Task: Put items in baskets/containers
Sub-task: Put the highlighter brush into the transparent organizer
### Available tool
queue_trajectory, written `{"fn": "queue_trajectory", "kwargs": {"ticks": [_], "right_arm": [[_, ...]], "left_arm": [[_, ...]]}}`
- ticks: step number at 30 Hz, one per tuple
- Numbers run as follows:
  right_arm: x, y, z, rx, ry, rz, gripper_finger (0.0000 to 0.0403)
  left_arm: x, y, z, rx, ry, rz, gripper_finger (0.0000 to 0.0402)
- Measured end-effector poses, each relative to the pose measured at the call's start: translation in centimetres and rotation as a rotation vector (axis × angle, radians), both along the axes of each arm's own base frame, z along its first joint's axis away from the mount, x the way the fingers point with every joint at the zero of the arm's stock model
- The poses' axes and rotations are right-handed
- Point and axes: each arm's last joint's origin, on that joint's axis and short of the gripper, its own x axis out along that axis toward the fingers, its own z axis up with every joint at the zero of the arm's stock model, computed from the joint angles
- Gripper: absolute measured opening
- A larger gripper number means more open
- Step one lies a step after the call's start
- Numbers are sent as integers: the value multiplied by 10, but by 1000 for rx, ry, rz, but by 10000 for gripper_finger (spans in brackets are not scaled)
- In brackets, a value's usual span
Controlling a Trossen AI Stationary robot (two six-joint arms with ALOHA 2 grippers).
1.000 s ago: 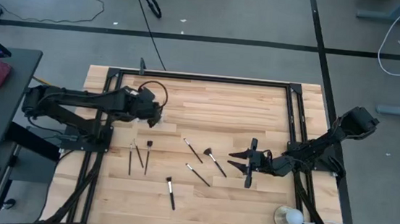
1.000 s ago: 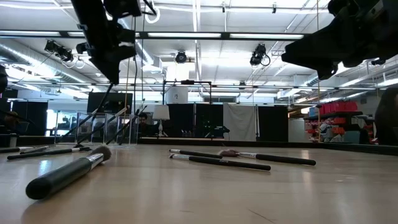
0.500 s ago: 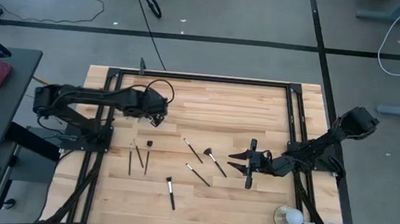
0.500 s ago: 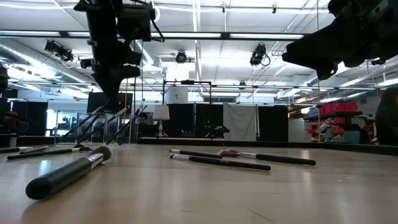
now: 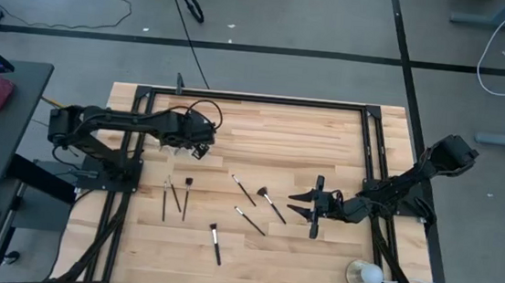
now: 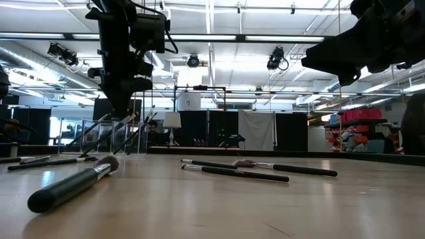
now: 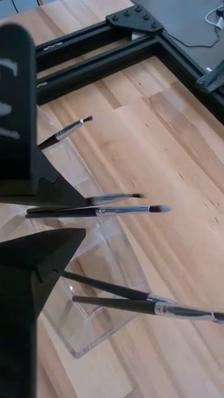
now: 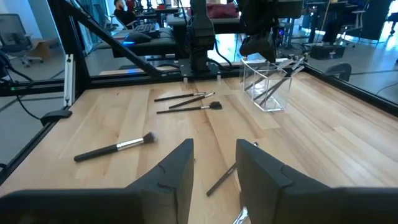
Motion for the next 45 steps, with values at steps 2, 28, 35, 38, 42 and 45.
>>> {"fn": "queue_trajectory", "kwargs": {"ticks": [2,28,35,38,42,45], "right_arm": [[0,0,0,0,0,0,123],[9,-15,-36,118,290,5,130],[46,-9,-52,83,418,5,186],[58,-8,-61,44,496,-11,208],[65,-13,-67,55,538,-2,214],[64,-21,-69,63,558,-5,203]], "left_arm": [[0,1,0,3,-1,5,88],[67,-140,19,374,-660,-399,110],[98,-162,-12,469,-718,-451,110],[108,-162,-24,478,-738,-435,110],[116,-159,-33,482,-772,-409,110],[119,-156,-33,485,-791,-390,110]]}}
